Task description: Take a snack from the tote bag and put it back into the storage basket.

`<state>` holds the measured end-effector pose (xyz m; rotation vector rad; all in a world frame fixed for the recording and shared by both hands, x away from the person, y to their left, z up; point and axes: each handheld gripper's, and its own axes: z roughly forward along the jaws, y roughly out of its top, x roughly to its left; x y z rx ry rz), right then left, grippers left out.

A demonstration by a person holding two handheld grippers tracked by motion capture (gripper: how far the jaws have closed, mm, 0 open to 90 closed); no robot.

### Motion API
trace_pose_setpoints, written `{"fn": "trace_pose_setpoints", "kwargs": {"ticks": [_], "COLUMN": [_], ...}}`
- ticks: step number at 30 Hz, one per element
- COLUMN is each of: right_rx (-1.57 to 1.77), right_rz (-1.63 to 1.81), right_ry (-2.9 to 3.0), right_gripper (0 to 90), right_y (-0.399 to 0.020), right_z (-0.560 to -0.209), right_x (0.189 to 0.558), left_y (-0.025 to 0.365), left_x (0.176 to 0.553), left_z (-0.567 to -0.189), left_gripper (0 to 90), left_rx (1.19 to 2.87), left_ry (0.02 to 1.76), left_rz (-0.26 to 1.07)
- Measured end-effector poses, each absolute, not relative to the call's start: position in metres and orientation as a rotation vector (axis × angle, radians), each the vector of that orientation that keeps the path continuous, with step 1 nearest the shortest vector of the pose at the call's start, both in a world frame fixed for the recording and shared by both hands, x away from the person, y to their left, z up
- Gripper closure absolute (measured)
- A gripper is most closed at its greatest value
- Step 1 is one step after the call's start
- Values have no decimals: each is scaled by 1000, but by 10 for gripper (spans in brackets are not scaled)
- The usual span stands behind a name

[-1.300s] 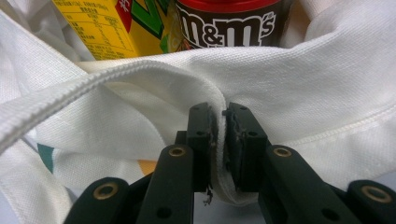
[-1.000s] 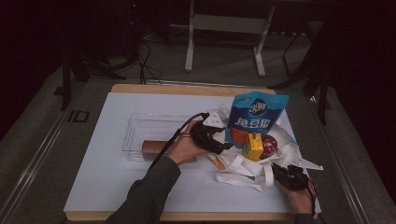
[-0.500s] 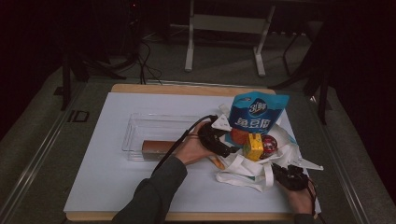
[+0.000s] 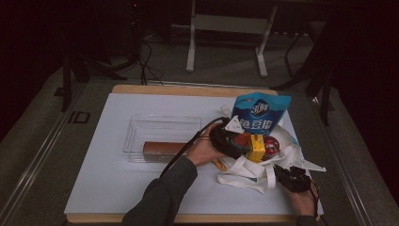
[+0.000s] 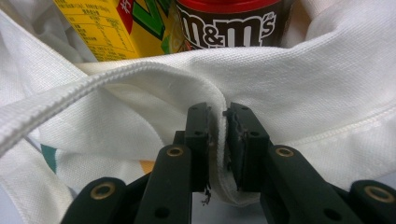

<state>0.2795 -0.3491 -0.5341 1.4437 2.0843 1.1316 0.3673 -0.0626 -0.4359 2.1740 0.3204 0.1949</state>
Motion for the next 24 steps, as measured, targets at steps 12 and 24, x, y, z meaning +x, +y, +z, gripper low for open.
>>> {"fn": "trace_pose_setpoints", "kwargs": {"ticks": [12,24], "right_rx": [1443,1446], "right_rz": [1133,1135], "right_ry": [2084,2085], "right_gripper": [779,779], "right_y": [-349,-349], "right_z": [-534,-534], "right_x": [280,280], "left_y": [-84,-98], "left_x": [371,379], "left_z": [-438,-443], "left_gripper": [222,204], "left_rx": [2196,2212], "left_ry": [316,300], "left_rz": [207,149]}}
